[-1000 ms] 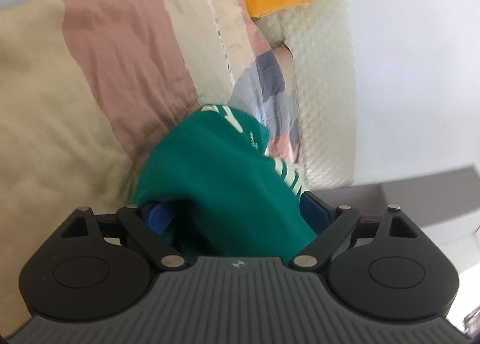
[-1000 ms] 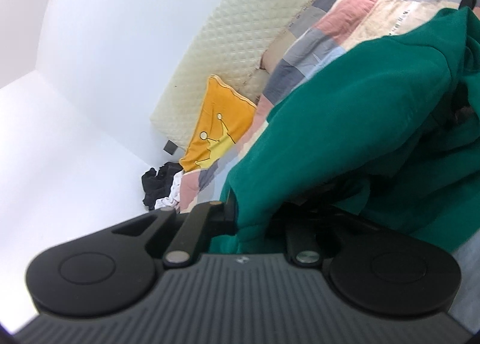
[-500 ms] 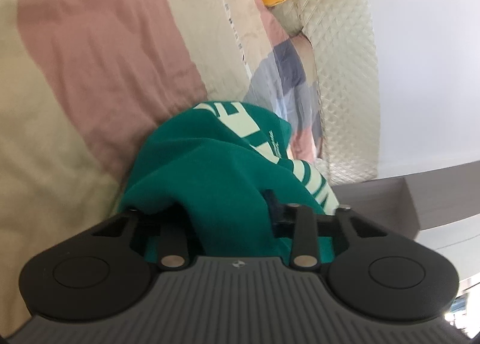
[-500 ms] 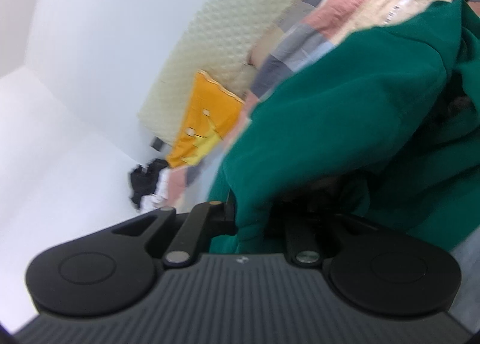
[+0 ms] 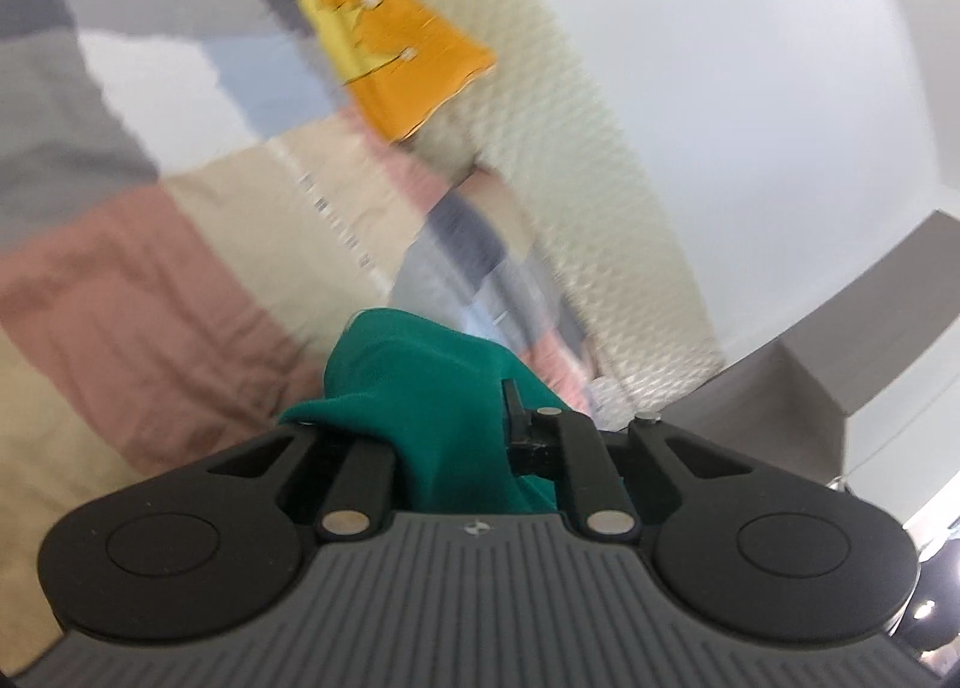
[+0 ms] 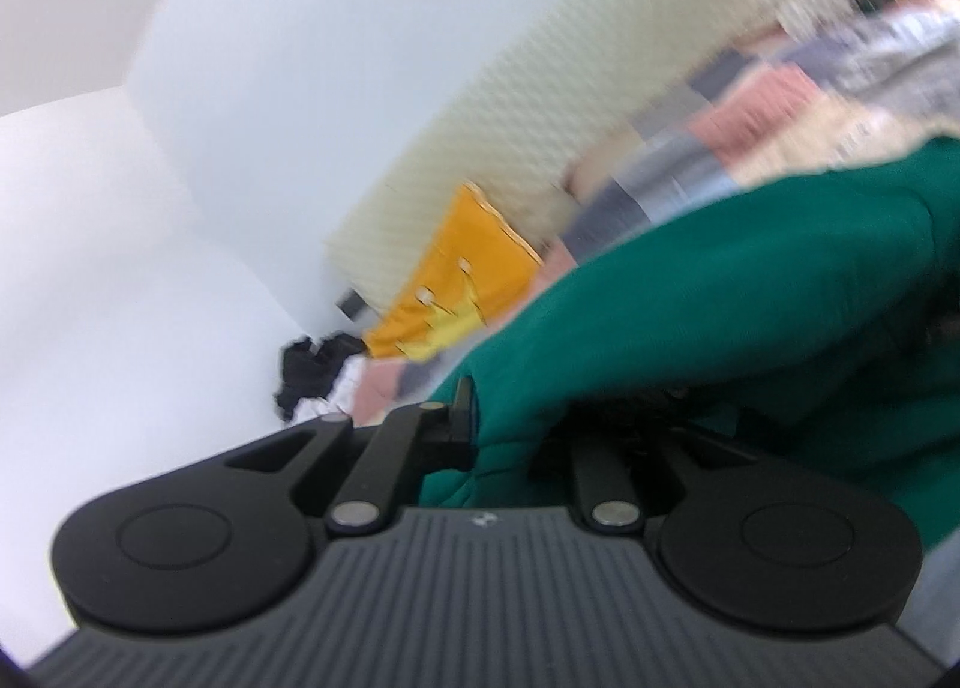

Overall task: Fold large clothes
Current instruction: 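Raise the held hoodie high with both grippers to let it hang open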

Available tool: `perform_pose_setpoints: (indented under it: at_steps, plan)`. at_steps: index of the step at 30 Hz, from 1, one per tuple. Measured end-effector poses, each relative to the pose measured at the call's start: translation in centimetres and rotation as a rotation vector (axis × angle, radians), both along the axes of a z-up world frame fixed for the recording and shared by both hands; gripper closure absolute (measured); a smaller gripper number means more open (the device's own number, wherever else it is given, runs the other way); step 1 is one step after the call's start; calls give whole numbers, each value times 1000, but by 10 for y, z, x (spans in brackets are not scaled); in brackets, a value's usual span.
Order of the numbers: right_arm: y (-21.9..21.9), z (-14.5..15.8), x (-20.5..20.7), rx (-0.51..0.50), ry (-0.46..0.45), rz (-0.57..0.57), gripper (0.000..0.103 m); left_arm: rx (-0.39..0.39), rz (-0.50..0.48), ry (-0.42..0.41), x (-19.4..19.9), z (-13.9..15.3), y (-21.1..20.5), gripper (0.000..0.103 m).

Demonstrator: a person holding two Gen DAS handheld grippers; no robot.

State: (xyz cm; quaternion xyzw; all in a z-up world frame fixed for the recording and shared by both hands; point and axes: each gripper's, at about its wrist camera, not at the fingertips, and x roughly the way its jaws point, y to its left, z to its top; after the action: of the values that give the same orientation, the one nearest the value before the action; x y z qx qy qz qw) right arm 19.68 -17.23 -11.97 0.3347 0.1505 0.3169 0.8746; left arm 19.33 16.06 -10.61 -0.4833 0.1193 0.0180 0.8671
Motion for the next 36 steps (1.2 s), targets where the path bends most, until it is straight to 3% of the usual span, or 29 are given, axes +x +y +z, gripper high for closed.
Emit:
perform_pose_setpoints:
  at_steps: [4,9,15,20,26,36]
  plan:
    - [-6,22,-21,19,-44,-10,91,10,-5,-67,-22,28,-2,90]
    - [-18,51,-45,114,-135,-8,91,165,-26,-50,-39,80,-13,90]
    - [-23,101,-58,103,-224,-8,91,199,-14,-119,-59,143,-20,92]
    - [-25,155,-75,19,-338,-16,91,337,13,-143,-75,215,-36,92]
    - [-33,206,-90,49,-404,-30,91,446,40,-199,-98,297,-52,92]
    - [-44,299,-124,87,-554,-17,91,602,117,-363,-161,433,-74,92]
